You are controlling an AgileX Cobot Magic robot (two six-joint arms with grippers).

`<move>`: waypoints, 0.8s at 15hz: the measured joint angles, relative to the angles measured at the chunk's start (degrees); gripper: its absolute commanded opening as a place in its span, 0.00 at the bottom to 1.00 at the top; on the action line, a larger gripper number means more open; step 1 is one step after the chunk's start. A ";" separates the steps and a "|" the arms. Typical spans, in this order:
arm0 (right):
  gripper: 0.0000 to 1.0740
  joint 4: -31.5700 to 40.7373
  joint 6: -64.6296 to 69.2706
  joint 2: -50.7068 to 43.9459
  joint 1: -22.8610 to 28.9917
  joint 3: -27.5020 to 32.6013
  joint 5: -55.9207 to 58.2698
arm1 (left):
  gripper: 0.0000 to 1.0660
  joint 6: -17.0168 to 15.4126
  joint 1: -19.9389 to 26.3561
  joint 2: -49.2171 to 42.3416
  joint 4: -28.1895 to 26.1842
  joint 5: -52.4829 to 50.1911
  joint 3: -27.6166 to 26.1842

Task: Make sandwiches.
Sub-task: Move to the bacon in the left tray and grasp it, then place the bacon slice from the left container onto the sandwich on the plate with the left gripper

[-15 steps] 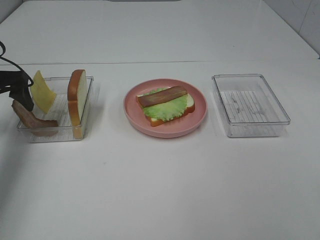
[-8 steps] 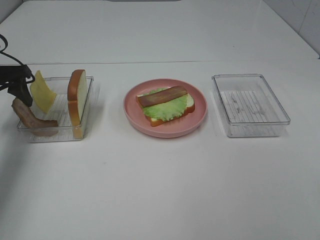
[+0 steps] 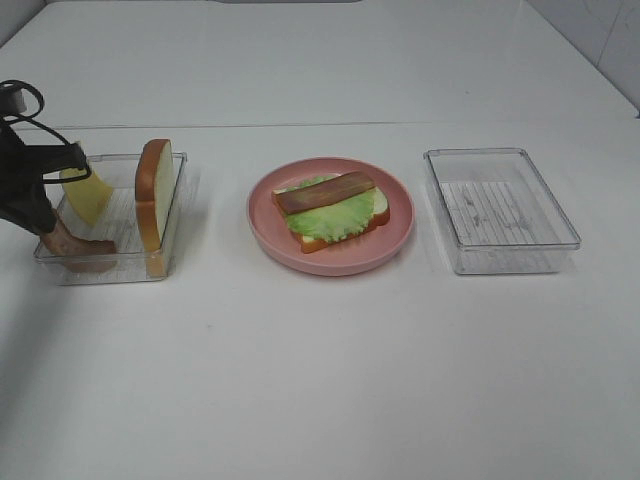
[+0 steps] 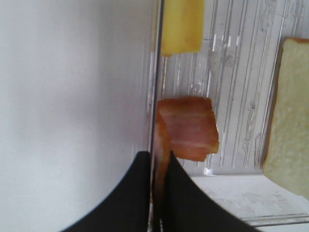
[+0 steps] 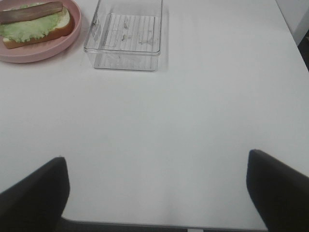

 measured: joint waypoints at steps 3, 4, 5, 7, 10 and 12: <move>0.90 0.00 0.00 0.00 0.00 0.00 0.00 | 0.00 -3.67 0.00 0.06 3.32 3.04 -2.98; 0.90 0.00 0.00 0.00 0.00 0.00 0.00 | 0.00 -4.13 0.00 0.06 3.61 3.61 -3.55; 0.90 0.00 0.00 0.00 0.00 0.00 0.00 | 0.00 -4.64 0.00 0.06 3.90 4.81 -4.70; 0.90 0.00 0.00 0.00 0.00 0.00 0.00 | 0.00 -4.98 0.00 0.06 3.84 9.57 -7.96; 0.90 0.00 0.00 0.00 0.00 0.00 0.00 | 0.00 -5.04 -0.17 0.06 1.38 18.16 -14.90; 0.90 0.00 0.00 0.00 0.00 0.00 0.00 | 0.00 -5.04 -0.80 0.06 1.03 22.12 -19.48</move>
